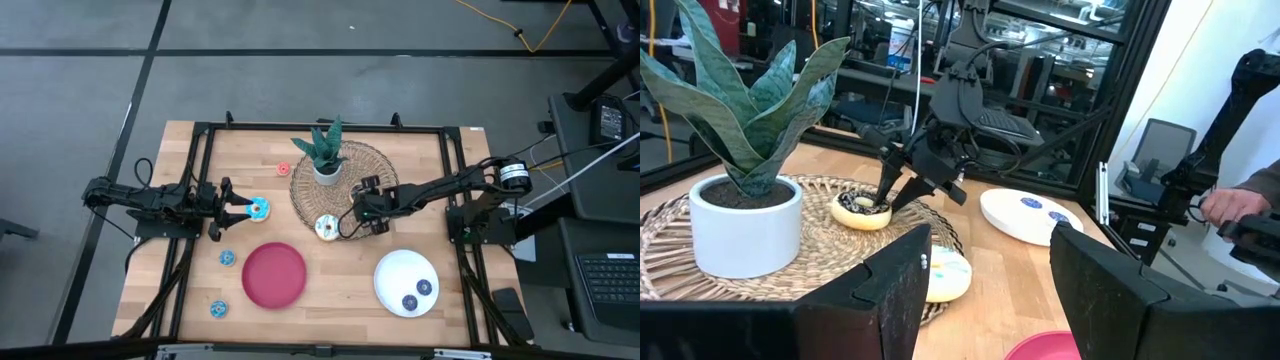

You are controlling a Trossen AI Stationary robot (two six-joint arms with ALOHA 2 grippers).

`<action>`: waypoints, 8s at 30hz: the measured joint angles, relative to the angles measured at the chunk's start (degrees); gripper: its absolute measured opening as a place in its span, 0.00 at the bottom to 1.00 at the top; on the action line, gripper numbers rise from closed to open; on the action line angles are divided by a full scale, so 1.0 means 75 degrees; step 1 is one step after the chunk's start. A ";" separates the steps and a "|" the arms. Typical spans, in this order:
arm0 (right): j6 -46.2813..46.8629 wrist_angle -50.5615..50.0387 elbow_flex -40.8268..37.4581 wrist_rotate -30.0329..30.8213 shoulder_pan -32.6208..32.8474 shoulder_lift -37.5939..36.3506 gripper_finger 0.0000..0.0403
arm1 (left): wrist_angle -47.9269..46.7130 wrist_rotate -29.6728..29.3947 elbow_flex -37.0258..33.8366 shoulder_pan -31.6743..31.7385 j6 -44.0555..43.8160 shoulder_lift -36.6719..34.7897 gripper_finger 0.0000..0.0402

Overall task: Pick & Place donuts
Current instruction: Put the black donut on the dark pink plate, then put the top blue donut on the white plate

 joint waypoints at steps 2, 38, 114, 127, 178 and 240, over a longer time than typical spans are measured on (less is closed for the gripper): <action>0.0188 -0.0029 0.0004 0.0006 0.0000 -0.0002 0.16 | -0.0001 0.0000 0.0000 -0.0003 0.0000 0.0001 0.49; 0.4196 -0.5075 0.2722 0.0005 0.3625 -0.0988 0.04 | -0.0001 0.0013 0.0000 0.0000 0.0000 0.0001 0.49; 0.3611 -0.6094 1.1673 -0.1547 0.4022 0.4653 0.04 | 0.0000 0.0019 0.0000 -0.0001 0.0000 0.0003 0.49; 0.3117 -0.4687 1.1670 -0.1553 0.3064 0.5544 0.04 | -0.0001 0.0019 0.0000 0.0000 0.0000 0.0002 0.49; 0.2032 -0.4315 1.1719 -0.1614 0.2707 0.6825 0.54 | 0.0000 0.0020 0.0000 -0.0002 0.0000 0.0000 0.49; 0.2421 -0.3695 1.1131 -0.0767 0.1929 0.5187 0.62 | -0.0003 0.0020 0.0000 0.0000 0.0000 0.0001 0.49</action>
